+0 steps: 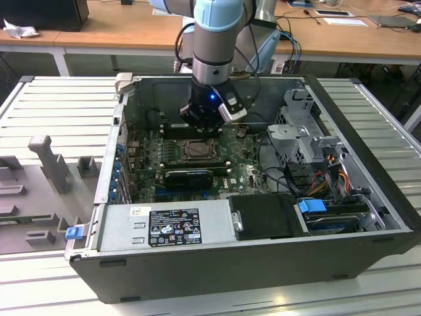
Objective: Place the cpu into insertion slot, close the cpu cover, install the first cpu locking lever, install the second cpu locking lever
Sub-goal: 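Install the first cpu locking lever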
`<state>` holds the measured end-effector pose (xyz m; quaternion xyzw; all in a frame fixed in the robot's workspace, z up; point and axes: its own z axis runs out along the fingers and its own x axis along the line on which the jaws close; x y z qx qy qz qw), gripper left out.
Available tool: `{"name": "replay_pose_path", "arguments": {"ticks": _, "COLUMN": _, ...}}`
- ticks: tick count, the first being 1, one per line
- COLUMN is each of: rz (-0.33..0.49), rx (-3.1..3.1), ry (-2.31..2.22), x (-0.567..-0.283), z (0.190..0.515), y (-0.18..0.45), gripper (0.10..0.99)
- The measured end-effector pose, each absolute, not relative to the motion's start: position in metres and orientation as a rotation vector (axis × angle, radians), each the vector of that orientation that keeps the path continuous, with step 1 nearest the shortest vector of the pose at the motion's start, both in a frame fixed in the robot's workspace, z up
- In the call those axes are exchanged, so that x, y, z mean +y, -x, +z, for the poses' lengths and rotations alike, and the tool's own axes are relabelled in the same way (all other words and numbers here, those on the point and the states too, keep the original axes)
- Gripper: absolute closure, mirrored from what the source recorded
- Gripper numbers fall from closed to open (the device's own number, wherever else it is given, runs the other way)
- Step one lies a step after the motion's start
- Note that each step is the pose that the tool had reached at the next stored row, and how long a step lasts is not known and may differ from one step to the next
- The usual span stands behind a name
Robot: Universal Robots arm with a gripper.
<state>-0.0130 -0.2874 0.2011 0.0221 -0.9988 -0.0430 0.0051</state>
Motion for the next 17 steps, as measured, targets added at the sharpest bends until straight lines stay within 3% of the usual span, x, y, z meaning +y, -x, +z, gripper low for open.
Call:
{"name": "replay_pose_path", "arguments": {"ticks": 7, "rz": -0.136, "rx": -3.128, "ry": -0.069, "x": -0.287, "z": 0.218, "y": 0.013, "gripper": 0.980}}
{"name": "replay_pose_path", "arguments": {"ticks": 17, "rz": -0.133, "rx": -3.128, "ry": -0.069, "x": -0.289, "z": 0.218, "y": 0.013, "gripper": 0.980}}
